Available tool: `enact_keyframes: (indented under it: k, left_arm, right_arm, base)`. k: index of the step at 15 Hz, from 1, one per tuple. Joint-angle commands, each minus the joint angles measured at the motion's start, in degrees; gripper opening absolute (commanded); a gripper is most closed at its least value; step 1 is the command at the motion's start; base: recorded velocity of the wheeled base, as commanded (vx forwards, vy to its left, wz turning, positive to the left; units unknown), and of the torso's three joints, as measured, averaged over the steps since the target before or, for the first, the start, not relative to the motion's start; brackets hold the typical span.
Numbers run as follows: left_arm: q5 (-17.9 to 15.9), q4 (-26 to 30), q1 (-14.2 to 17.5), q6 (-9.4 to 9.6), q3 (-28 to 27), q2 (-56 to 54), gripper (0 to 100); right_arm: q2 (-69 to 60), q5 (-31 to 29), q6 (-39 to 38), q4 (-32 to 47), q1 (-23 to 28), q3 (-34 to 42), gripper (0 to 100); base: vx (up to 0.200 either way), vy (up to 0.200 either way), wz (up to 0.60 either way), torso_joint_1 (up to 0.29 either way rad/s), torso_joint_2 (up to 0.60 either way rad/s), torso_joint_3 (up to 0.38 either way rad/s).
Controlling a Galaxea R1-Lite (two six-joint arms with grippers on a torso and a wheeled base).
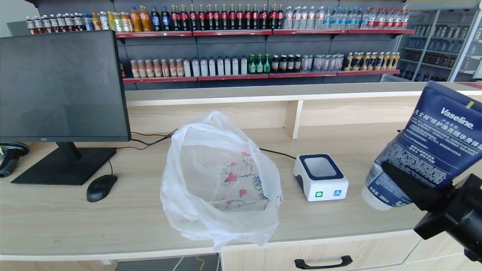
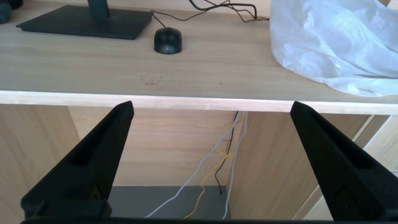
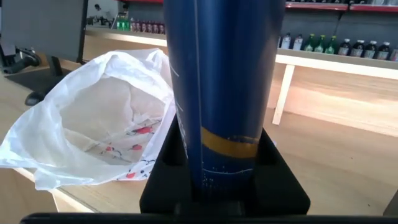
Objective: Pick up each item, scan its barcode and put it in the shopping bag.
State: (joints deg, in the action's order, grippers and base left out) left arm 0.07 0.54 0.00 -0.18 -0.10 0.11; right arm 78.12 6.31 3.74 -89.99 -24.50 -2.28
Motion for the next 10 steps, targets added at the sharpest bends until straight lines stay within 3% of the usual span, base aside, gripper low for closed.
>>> enact_keyframes:
  k: [1,2,5,9,10]
  left_arm:
    - [0.0,0.0,0.1,-0.08,0.0,0.0,100]
    - [0.0,0.0,0.0,0.01,0.0,0.0,100]
    - [0.0,0.0,0.0,0.01,0.0,0.0,100]
    - [0.0,-0.1,0.0,-0.08,0.0,0.0,100]
    - [0.0,-0.1,0.1,-0.08,0.0,0.0,100]
  right_arm:
    - [2.9,0.0,0.2,0.0,0.0,0.9,0]
    - [3.8,0.0,0.2,0.0,-0.1,0.4,0]
    - [4.1,0.0,-0.1,0.0,0.0,0.7,0]
    - [4.1,0.0,-0.1,0.0,0.0,0.3,0]
    - [3.8,0.0,-0.1,0.0,0.0,0.8,0]
  base:
    - [0.000,0.000,0.00,0.000,0.00,0.000]
    - [0.000,0.000,0.00,0.000,0.00,0.000]
    - [-0.200,0.000,0.00,0.002,0.00,0.005]
    - [0.000,0.000,0.00,0.000,0.00,0.000]
    - [0.000,0.200,0.00,-0.041,-0.02,0.007]
